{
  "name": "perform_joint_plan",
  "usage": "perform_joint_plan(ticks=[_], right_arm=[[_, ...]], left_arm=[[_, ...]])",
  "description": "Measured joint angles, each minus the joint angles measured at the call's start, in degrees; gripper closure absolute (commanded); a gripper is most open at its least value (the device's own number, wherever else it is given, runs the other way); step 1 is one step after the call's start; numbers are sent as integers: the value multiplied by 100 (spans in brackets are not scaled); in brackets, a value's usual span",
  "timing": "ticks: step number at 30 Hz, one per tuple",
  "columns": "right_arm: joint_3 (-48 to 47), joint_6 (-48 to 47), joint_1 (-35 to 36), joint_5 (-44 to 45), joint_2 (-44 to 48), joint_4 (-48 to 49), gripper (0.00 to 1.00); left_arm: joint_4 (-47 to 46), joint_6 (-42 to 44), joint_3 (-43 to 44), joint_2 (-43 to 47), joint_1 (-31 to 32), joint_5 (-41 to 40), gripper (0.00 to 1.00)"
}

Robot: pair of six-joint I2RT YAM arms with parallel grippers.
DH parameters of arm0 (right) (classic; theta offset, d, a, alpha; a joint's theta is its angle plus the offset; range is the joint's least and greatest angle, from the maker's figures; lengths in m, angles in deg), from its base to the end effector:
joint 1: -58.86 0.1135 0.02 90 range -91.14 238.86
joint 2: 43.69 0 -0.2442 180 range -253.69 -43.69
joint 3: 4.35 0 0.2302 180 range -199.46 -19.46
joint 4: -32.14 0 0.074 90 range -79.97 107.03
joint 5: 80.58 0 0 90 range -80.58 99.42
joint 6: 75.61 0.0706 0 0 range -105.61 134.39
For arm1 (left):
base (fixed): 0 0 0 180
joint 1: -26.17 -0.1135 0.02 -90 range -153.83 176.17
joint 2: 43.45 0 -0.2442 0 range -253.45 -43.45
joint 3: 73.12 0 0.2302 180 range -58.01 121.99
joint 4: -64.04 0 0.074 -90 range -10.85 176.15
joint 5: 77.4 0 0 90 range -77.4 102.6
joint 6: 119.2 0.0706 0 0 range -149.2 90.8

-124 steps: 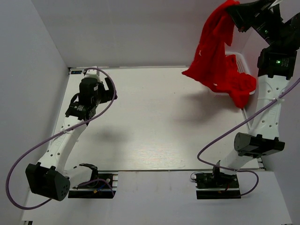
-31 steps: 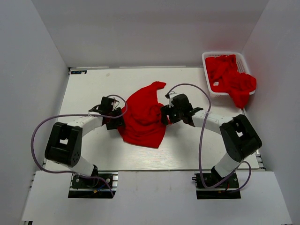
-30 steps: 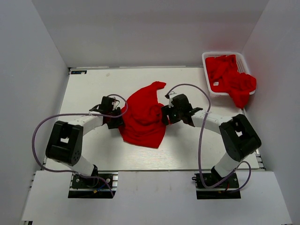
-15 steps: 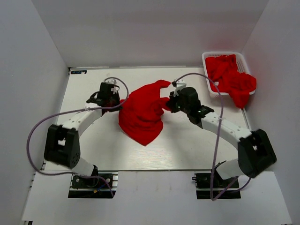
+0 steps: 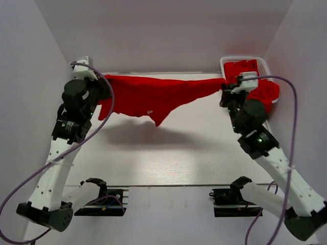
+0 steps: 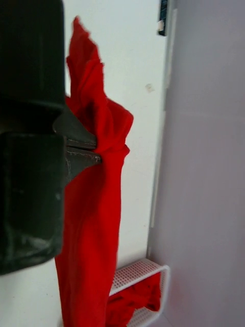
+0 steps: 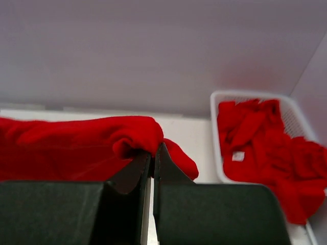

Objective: Fold and stack the t-shirts
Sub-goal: Flatten out the tshirt

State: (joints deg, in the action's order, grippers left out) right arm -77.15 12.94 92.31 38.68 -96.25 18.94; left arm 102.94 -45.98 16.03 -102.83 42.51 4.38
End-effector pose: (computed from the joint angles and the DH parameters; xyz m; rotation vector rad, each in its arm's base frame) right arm 0.2043 0.0936 0.4036 -0.0256 1.4640 0.0854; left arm 0.2307 -0.0571 0.4151 -0.1129 1.7343 -0.3018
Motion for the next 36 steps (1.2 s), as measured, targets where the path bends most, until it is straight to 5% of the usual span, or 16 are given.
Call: perform_joint_plan(ticks=[12,22,30,36], right_arm=[[-1292,-352,4,-555,1543,-828,100],[-1213,-122,0,-199,1515,-994,100],[-260,713,-155,236,-605,-973,100],[-343,1016,-778,-192,-2992,-1185,100]], left_arm=[[317,612,1239,887,4,815,100],[179,407,866,778,-46,1928,100],[20,109,-614,-1558,-63,1869,100],[205,129,-42,-4144,-120,1478,100]])
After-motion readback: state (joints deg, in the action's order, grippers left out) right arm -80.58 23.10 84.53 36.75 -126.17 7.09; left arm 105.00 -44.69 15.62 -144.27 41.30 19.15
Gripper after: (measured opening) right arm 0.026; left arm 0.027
